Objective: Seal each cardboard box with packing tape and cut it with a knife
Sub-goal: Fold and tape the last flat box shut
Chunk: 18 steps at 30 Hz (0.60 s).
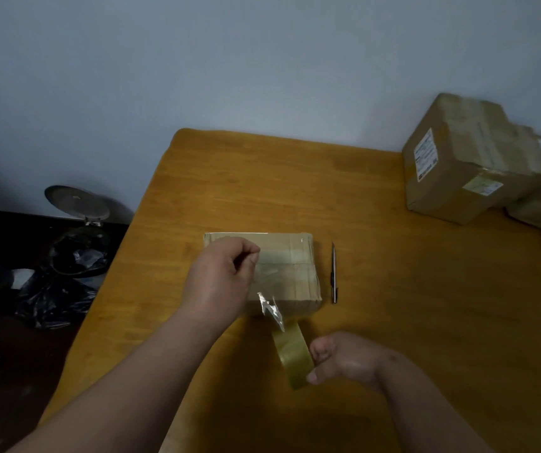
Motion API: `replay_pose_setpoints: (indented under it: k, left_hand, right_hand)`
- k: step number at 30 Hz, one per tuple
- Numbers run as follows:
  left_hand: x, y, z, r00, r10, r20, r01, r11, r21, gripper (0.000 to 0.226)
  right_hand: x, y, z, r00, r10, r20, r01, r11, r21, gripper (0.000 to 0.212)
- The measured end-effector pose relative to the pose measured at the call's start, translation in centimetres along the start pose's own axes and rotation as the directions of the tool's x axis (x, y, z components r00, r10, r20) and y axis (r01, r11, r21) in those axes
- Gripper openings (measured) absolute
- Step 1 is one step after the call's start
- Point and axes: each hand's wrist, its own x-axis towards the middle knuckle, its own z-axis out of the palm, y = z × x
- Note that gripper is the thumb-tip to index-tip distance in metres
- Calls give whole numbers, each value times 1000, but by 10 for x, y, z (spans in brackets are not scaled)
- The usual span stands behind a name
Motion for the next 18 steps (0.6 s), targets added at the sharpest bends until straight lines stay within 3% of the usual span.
replay_pose_setpoints:
  k: [3, 7, 11, 15, 18]
  left_hand:
    - [0, 11, 1, 997, 70, 38, -70, 998, 8, 15]
    - [-2, 22, 1, 986, 138, 90, -137, 990, -10, 15]
    - [-7, 28, 3, 977, 180, 114, -178, 984, -26, 22]
    - [-6, 29, 4, 971, 207, 118, -205, 978, -28, 21]
    - [-4, 30, 2, 966, 225, 130, -226, 974, -11, 16]
  right_hand:
    - [-3, 2, -5, 1000, -3, -8, 4, 989, 146, 43]
    - [-4, 4, -23, 977, 93, -191, -14, 925, 380, 26]
    - [10, -3, -39, 896, 260, -360, -122, 924, 362, 17]
    - [34, -5, -46, 854, 316, -413, -146, 908, 392, 28]
    - [56, -4, -50, 727, 268, -633, -102, 953, 287, 32]
